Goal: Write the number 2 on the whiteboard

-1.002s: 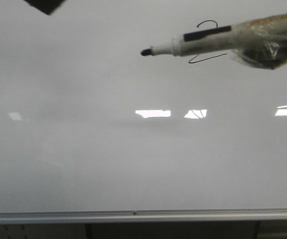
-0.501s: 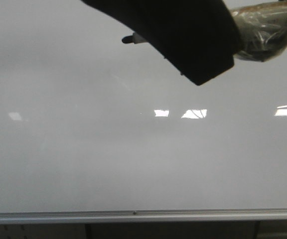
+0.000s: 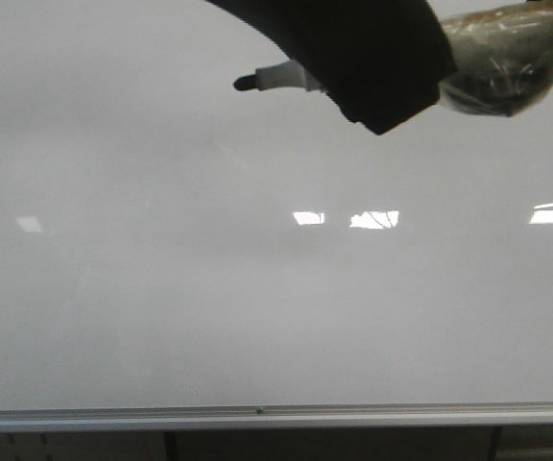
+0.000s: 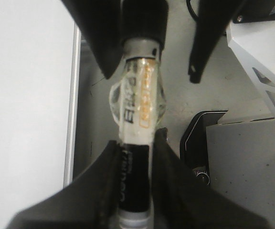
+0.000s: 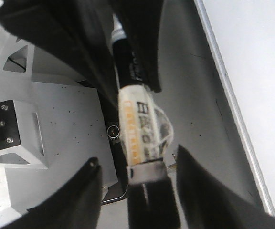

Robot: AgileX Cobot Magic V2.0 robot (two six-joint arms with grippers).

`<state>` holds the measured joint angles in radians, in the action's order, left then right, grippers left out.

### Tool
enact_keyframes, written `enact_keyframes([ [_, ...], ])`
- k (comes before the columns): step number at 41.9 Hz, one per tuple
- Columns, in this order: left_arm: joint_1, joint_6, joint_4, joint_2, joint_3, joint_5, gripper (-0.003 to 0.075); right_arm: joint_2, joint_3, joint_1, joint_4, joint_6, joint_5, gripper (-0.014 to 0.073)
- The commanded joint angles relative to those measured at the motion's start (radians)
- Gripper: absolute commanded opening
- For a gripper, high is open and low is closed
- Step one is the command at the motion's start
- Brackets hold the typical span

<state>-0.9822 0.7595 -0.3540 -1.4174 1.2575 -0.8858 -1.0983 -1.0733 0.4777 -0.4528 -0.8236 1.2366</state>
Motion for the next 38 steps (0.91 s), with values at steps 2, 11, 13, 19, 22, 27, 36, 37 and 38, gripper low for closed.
enact_keyframes([
  [2, -0.002, -0.012, -0.031, 0.032, 0.032, 0.038, 0.0071, 0.034, -0.033, -0.020, -0.001, 0.018, -0.026, 0.0461],
  [11, 0.039, -0.129, 0.086, 0.082, 0.032, -0.011, 0.0071, 0.105, -0.033, -0.148, 0.183, 0.228, -0.021, 0.0461],
  [13, 0.052, -0.199, 0.153, 0.105, 0.032, -0.013, 0.0071, 0.119, -0.032, -0.185, 0.226, 0.282, -0.021, 0.0451],
  [19, 0.120, -0.498, 0.397, 0.177, 0.032, -0.018, 0.0071, 0.151, -0.032, -0.266, 0.291, 0.410, -0.022, 0.0442],
  [22, 0.172, -0.664, 0.523, 0.210, 0.032, -0.042, 0.0071, 0.154, -0.032, -0.290, 0.297, 0.420, -0.022, 0.0442],
  [27, 0.276, -0.782, 0.627, 0.272, 0.012, -0.063, 0.0071, 0.154, -0.032, -0.297, 0.297, 0.420, -0.022, 0.0442],
  [36, 0.522, -0.926, 0.722, 0.374, -0.134, 0.072, 0.0071, 0.154, -0.032, -0.296, 0.297, 0.420, -0.043, 0.0442],
  [37, 0.549, -0.941, 0.720, 0.382, -0.155, 0.103, 0.0071, 0.154, -0.032, -0.296, 0.297, 0.420, -0.045, 0.0442],
  [38, 0.583, -0.953, 0.718, 0.384, -0.176, 0.134, 0.0071, 0.154, -0.032, -0.296, 0.297, 0.420, -0.046, 0.0442],
])
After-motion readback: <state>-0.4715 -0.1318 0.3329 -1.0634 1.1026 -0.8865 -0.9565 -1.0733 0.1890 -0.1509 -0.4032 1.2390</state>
